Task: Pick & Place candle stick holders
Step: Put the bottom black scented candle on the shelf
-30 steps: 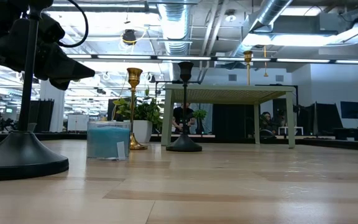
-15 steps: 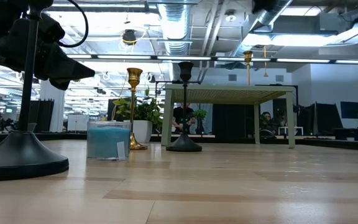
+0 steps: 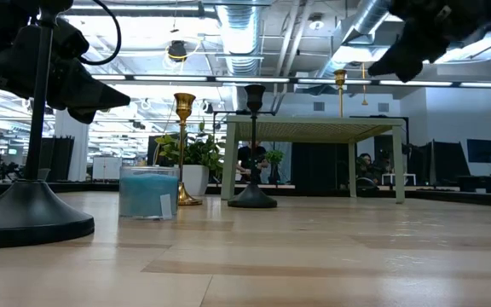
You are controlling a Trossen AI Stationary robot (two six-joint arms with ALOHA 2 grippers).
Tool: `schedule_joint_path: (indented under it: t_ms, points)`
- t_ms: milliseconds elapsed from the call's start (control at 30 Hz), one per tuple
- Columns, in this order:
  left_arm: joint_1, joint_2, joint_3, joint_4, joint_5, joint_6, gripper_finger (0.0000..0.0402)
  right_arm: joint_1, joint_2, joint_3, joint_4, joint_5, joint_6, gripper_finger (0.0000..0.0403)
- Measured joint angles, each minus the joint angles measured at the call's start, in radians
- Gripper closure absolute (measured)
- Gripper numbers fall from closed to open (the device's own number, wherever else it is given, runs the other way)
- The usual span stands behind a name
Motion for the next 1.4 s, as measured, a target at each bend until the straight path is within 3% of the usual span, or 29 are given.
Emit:
schedule_joint_path:
  t_ms: [267,567,800,1400]
  points:
    - [0.000,0.000,0.000,0.000,0.000,0.000,0.0394,0.040,-0.084,-0.210,0.315,0.014,0.017,0.0402]
    - [0.000,0.000,0.000,0.000,0.000,0.000,0.0394,0.075,-0.042,-0.373,0.604,0.016,0.046,0.0402]
    - [0.000,0.000,0.000,0.000,0.000,0.000,0.0394,0.104,0.006,-0.461,0.770,0.092,0.060,0.0402]
    - [0.000,0.000,0.000,0.013,0.000,0.021,0.0394,0.106,0.018,-0.485,0.828,0.093,0.071,0.0402]
